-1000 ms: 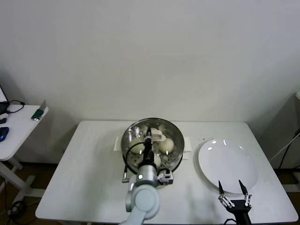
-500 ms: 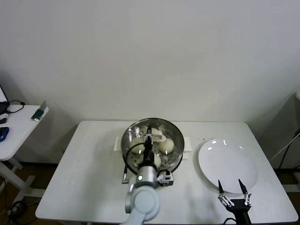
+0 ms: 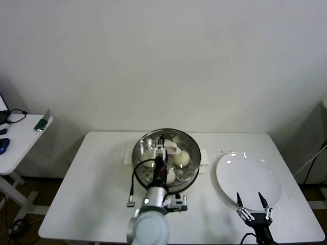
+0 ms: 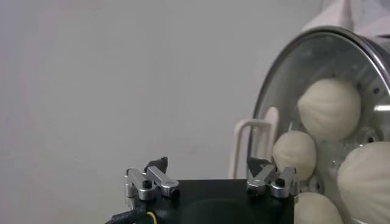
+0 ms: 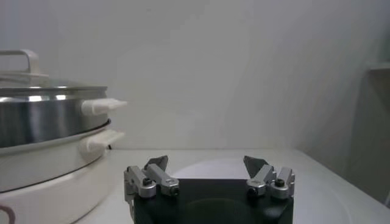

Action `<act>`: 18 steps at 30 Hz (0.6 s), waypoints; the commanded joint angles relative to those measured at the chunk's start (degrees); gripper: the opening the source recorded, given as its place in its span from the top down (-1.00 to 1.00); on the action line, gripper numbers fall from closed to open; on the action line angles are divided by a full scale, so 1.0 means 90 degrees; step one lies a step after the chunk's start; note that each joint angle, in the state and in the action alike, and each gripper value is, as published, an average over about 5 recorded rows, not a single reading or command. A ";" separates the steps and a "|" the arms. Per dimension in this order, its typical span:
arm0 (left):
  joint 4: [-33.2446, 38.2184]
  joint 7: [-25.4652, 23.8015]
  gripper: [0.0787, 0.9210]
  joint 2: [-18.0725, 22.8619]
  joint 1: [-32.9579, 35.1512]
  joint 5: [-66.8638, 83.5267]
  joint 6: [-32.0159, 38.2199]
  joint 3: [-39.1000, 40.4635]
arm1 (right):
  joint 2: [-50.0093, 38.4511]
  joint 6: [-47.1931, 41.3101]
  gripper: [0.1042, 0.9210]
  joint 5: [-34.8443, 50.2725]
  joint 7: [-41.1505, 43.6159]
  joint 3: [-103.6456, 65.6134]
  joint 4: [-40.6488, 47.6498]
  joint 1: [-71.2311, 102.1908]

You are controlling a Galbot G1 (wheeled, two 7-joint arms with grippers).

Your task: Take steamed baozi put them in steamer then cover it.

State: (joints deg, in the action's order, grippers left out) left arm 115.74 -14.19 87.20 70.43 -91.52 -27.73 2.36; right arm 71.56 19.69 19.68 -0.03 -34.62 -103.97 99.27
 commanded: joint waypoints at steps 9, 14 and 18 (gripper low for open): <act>0.1319 0.2257 -0.77 -0.0862 0.1421 0.6296 0.1555 -0.2548 | -0.0012 0.0079 -0.76 0.0235 -0.0138 0.0052 -0.0044 -0.0200; 0.1153 0.1934 -0.77 -0.1093 0.1823 0.9756 0.2002 -0.4309 | 0.0003 0.0336 -0.76 0.0208 -0.0115 0.0051 0.0104 -0.0286; 0.0467 0.1498 -0.77 -0.1411 0.2293 1.1423 0.3049 -0.5111 | 0.0017 0.0444 -0.76 0.0222 -0.0118 0.0057 0.0226 -0.0322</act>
State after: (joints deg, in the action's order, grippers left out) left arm 124.69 -0.63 79.73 81.95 -43.36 -16.18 -18.50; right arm 71.69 21.32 21.18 -0.91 -34.17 -103.44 97.09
